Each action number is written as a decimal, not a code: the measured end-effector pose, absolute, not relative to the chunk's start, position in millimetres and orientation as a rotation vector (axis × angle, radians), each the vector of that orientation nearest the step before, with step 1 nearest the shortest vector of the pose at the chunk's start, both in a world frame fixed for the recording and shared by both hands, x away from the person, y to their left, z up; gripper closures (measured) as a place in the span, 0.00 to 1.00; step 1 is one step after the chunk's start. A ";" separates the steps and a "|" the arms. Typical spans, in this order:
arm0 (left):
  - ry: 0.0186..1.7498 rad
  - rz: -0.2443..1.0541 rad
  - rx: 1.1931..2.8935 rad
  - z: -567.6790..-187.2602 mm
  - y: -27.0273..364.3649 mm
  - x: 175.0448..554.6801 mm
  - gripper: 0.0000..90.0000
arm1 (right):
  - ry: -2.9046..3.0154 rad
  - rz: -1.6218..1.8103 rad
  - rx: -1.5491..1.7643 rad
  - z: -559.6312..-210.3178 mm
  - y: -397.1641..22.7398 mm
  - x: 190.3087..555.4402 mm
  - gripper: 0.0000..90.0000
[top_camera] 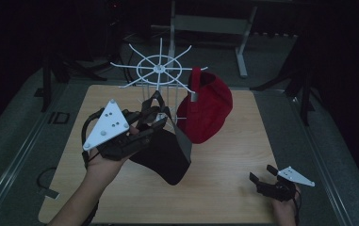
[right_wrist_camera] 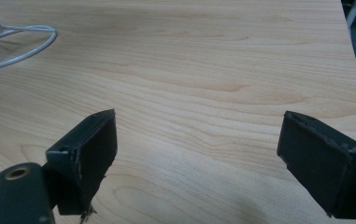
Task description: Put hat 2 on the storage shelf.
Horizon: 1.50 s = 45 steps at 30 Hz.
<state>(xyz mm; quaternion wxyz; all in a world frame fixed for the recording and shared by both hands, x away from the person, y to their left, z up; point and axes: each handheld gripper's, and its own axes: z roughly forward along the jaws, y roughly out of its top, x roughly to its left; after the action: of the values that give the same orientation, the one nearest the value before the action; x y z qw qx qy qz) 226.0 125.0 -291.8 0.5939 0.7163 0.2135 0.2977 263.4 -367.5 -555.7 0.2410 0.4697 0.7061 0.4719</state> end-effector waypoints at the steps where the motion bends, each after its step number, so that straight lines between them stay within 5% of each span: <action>1: 0.496 0.692 1.665 -291.8 125.0 226.0 0.64 | 1.932 1.291 1.285 -555.7 -367.5 263.4 0.13; 14: 0.511 0.732 1.643 -305.8 141.9 206.3 0.63 | 1.932 1.290 1.284 -555.7 -367.4 263.4 0.13; 45: 0.717 0.600 1.673 -412.2 204.0 202.1 0.61 | 1.932 1.283 1.283 -555.7 -367.1 263.0 0.13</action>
<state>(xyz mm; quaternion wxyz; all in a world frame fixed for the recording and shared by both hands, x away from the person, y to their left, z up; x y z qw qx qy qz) 202.1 204.0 -412.2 0.5750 0.7142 0.3062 0.2561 263.0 -367.1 -555.7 0.2430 0.4695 0.7071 0.4696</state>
